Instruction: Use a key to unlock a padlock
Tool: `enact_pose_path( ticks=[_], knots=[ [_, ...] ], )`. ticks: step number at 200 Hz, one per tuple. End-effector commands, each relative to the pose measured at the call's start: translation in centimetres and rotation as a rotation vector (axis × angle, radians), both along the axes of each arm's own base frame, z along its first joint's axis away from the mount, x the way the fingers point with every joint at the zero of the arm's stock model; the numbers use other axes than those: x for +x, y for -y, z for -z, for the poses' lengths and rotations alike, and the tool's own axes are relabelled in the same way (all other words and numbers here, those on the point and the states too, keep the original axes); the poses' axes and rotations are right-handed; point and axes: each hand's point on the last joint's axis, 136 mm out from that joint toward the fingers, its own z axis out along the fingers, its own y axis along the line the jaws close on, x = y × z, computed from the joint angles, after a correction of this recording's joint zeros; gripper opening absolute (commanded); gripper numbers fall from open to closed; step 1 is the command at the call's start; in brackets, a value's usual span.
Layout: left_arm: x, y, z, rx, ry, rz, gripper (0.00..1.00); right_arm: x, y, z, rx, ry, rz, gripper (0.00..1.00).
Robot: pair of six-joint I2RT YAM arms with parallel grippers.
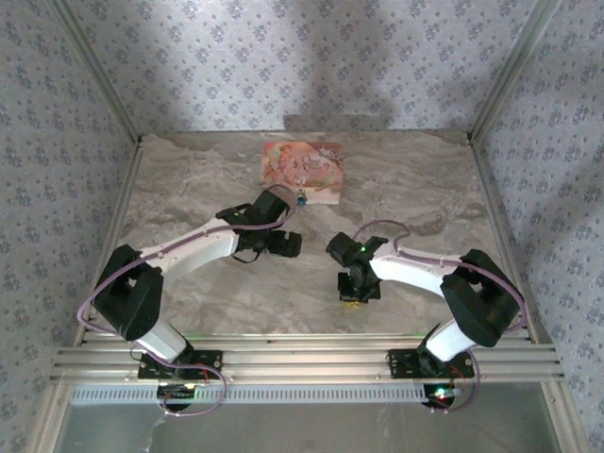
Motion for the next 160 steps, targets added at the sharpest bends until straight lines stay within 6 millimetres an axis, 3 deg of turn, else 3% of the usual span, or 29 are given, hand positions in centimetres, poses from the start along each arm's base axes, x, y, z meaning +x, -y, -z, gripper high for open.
enact_pose_path(
  ticks=[1,51,79,103,132,160],
  knots=[
    [0.1,-1.1,-1.4,0.015,0.040,-0.036,0.98,0.0,0.2,-0.1,-0.023,0.003,-0.024,0.00],
    [0.2,-1.3,-2.3,0.011,0.082,-0.005,0.98,2.1,0.0,-3.9,-0.010,0.131,-0.064,0.00],
    [0.5,-1.9,-2.7,-0.020,0.098,-0.010,0.98,4.8,-0.1,-7.9,-0.027,0.279,-0.091,0.00],
    [0.6,-0.9,-4.3,-0.155,0.107,0.045,0.98,8.3,-0.9,-12.1,-0.005,0.417,-0.082,0.00],
    [0.1,-0.2,-8.5,-0.257,0.234,0.138,0.96,11.7,-4.0,-17.7,0.124,0.560,-0.152,0.00],
    [-0.1,-1.3,-10.6,-0.242,0.386,0.188,0.93,13.4,-7.5,-19.5,0.434,0.521,-0.099,0.00]
  ],
)
